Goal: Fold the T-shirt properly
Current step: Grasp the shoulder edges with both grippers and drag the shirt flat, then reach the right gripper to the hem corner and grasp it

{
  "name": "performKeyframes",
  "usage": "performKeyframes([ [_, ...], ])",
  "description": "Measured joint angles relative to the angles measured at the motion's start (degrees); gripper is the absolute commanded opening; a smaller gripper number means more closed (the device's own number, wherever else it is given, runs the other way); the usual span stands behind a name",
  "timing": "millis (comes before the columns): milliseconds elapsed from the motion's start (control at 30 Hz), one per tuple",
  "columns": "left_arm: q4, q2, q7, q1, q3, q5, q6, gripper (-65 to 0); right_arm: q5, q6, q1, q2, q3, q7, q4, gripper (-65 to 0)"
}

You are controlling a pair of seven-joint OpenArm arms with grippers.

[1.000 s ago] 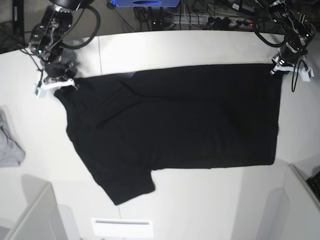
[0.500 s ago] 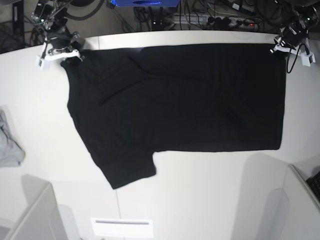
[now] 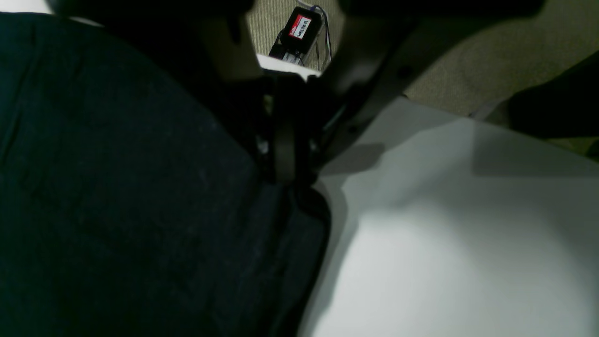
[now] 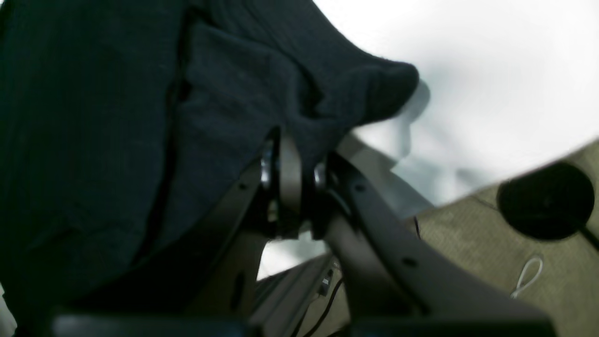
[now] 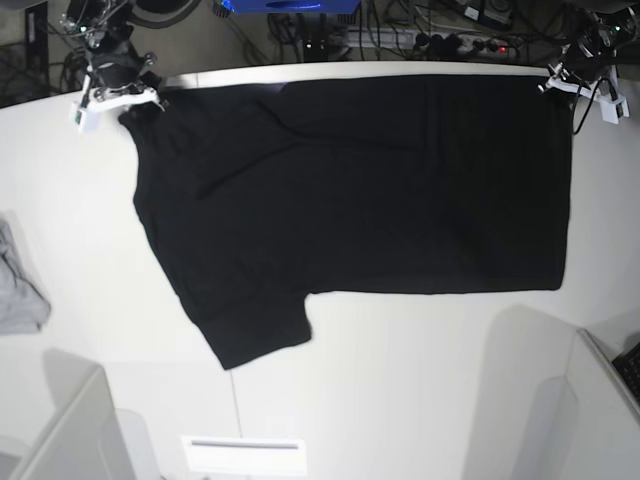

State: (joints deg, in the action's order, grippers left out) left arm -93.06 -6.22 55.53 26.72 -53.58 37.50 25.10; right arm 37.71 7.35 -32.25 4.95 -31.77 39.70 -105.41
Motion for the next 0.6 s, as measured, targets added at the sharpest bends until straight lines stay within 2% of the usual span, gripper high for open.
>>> performKeyframes([
  [200,0.0,0.0,0.0,0.0,0.0,0.0,0.0,-65.0,0.0,0.0,0.1,0.0,0.0,0.0,-0.5,-65.0],
  [233,0.0,0.0,0.0,0.0,0.0,0.0,0.0,-65.0,0.0,0.0,0.1,0.0,0.0,0.0,-0.5,-61.1],
  [300,0.0,0.0,0.0,0.0,0.0,0.1,0.0,-48.5,-0.1,0.0,0.1,0.0,0.0,0.0,-0.5,-46.8],
  [367,0.0,0.0,-0.3,0.0,0.0,0.4,0.0,-33.4,0.0,0.0,0.1,0.0,0.0,0.0,-0.5,-36.6],
  [400,0.0,0.0,-0.6,0.0,-0.1,0.3,0.1,-26.7,0.0,0.0,0.1,0.0,0.0,0.0,-0.5,-33.5],
  [433,-0.2,0.0,-0.7,0.0,-0.1,0.5,0.1,-20.6,0.0,0.0,-0.1,0.0,0.0,0.0,-0.5,-32.9],
  [500,-0.3,0.0,-0.7,0.0,-0.4,0.5,0.1,-12.3,0.2,0.0,-0.7,0.1,-0.5,0.1,-0.5,-34.7],
  [533,-0.4,0.0,-0.6,-0.1,-1.0,0.5,0.5,-9.7,0.5,0.0,-1.0,0.7,-1.6,0.1,-0.5,-36.0],
  [600,-0.9,0.5,0.3,-0.5,-4.0,0.3,0.5,-8.6,0.2,-0.3,-1.2,1.8,-4.1,0.0,-0.8,-38.4],
])
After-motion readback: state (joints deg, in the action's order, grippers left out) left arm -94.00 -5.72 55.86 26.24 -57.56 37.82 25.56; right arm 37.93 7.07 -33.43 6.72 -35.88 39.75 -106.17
